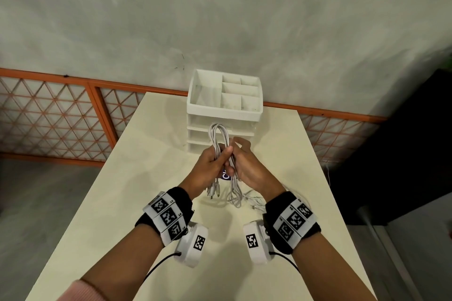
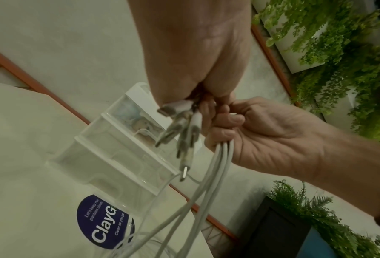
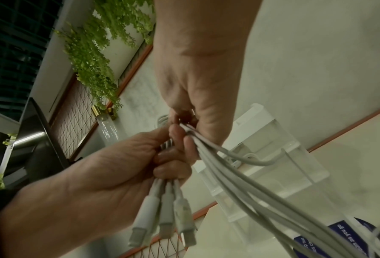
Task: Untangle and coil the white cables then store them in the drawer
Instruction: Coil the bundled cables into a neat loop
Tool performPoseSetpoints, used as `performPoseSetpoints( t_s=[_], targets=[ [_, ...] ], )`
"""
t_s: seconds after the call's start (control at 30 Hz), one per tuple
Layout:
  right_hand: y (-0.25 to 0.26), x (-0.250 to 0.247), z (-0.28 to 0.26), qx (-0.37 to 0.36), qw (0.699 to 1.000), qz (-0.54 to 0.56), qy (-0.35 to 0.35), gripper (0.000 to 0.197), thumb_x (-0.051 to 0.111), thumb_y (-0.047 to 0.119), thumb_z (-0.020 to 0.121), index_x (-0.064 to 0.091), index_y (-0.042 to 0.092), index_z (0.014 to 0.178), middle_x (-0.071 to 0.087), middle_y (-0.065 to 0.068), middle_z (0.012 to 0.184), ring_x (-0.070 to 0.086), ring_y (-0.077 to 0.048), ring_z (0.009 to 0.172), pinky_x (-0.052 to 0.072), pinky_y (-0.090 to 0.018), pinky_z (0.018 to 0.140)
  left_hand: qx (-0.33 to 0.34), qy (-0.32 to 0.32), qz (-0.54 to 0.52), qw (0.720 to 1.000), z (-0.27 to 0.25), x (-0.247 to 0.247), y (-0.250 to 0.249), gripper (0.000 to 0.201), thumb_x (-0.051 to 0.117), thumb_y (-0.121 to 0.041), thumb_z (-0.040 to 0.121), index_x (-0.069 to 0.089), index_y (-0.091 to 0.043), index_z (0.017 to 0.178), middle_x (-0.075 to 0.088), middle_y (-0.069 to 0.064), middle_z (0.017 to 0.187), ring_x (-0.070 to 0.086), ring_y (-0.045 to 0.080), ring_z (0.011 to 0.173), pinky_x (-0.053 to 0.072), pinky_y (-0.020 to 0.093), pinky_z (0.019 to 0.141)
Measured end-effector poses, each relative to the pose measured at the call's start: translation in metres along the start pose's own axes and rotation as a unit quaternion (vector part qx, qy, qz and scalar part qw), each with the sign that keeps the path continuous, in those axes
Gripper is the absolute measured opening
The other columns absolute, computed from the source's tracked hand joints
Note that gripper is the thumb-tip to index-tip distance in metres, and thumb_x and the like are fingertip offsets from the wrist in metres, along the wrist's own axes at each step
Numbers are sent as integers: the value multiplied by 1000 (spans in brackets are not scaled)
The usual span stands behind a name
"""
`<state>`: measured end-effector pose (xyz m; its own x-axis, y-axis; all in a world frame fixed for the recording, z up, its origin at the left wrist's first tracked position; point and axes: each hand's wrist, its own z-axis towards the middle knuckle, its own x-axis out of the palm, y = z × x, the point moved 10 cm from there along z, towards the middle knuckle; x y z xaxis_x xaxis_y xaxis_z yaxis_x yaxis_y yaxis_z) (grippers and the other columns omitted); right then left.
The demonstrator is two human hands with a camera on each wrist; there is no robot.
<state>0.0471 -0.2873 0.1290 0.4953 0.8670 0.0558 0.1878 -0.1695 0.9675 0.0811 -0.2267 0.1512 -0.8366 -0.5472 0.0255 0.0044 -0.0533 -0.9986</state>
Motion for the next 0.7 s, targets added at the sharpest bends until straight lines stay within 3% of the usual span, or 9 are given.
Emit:
performPoseSetpoints(
  t_s=[0.1, 0.13, 0.2, 0.27, 0.4, 0.47, 0.57, 0.63, 0.7],
  targets=[
    [2, 1, 2, -8, 1000, -4, 2, 44, 31, 42, 100, 30, 8, 128, 48, -8, 64, 46, -12, 41, 41, -22, 42, 3, 4, 17, 1000, -1, -2, -4, 33, 39, -23, 101, 50, -6, 75, 56, 3, 51, 56, 3, 41, 37, 8, 43],
    [4, 1, 2, -14, 1000, -26, 7, 50, 26, 49, 99, 41, 5, 119, 50, -8, 62, 47, -14, 43, 41, -25, 44, 14, 1, 28, 1000, -1, -4, -8, 33, 37, -23, 102, 52, -4, 79, 55, -2, 49, 56, 4, 42, 37, 8, 44],
    [7, 2, 0, -9, 993, -116, 31, 64, 16, 61, 94, 56, 11, 97, 55, -3, 54, 50, -16, 44, 40, -27, 49, 38, -24, 46, 998, -1, -9, -17, 29, 35, -21, 103, 50, -1, 87, 54, -7, 47, 52, 3, 42, 38, 9, 46],
    [8, 6, -5, 0, 973, -220, 66, 70, 13, 65, 92, 57, 11, 85, 53, 2, 47, 50, -14, 41, 42, -26, 51, 50, -93, 67, 992, 4, -28, -19, 24, 36, -26, 102, 46, -7, 92, 49, -12, 58, 47, 3, 52, 38, 14, 55],
    [9, 10, -12, -11, 918, -378, 117, 62, 24, 59, 95, 56, 11, 73, 53, -1, 46, 61, -18, 53, 46, -31, 71, 67, -231, 63, 969, 10, -75, -16, 27, 38, -36, 100, 45, -10, 98, 47, 0, 82, 47, 9, 70, 40, 34, 72],
    [10, 7, -13, -17, 907, -404, 121, 56, 29, 57, 95, 55, 13, 73, 53, 4, 42, 62, -16, 53, 46, -30, 73, 81, -290, 59, 952, 7, -94, -25, 24, 36, -34, 101, 43, -12, 94, 43, 1, 87, 48, 6, 74, 43, 34, 78],
    [23, 13, -16, -82, 913, -386, 102, 46, 33, 52, 96, 52, 20, 69, 50, -2, 55, 50, -15, 51, 42, -27, 60, 81, -327, 27, 941, 8, -104, -31, 27, 33, -32, 103, 41, -12, 88, 43, -4, 78, 46, 2, 66, 40, 24, 72],
    [28, 27, -23, -122, 912, -376, 107, 45, 31, 49, 98, 52, 20, 70, 46, -4, 63, 44, -12, 56, 39, -24, 60, 76, -314, -14, 946, 12, -99, -31, 33, 29, -33, 103, 44, -14, 81, 51, -2, 69, 49, 6, 58, 41, 22, 62],
    [19, 42, -28, -124, 909, -373, 139, 48, 26, 48, 99, 54, 17, 77, 41, 3, 61, 40, -6, 54, 36, -21, 61, 66, -293, -49, 953, 17, -91, -30, 40, 28, -33, 103, 43, -15, 72, 52, -1, 58, 49, 7, 46, 40, 18, 47]
  ],
)
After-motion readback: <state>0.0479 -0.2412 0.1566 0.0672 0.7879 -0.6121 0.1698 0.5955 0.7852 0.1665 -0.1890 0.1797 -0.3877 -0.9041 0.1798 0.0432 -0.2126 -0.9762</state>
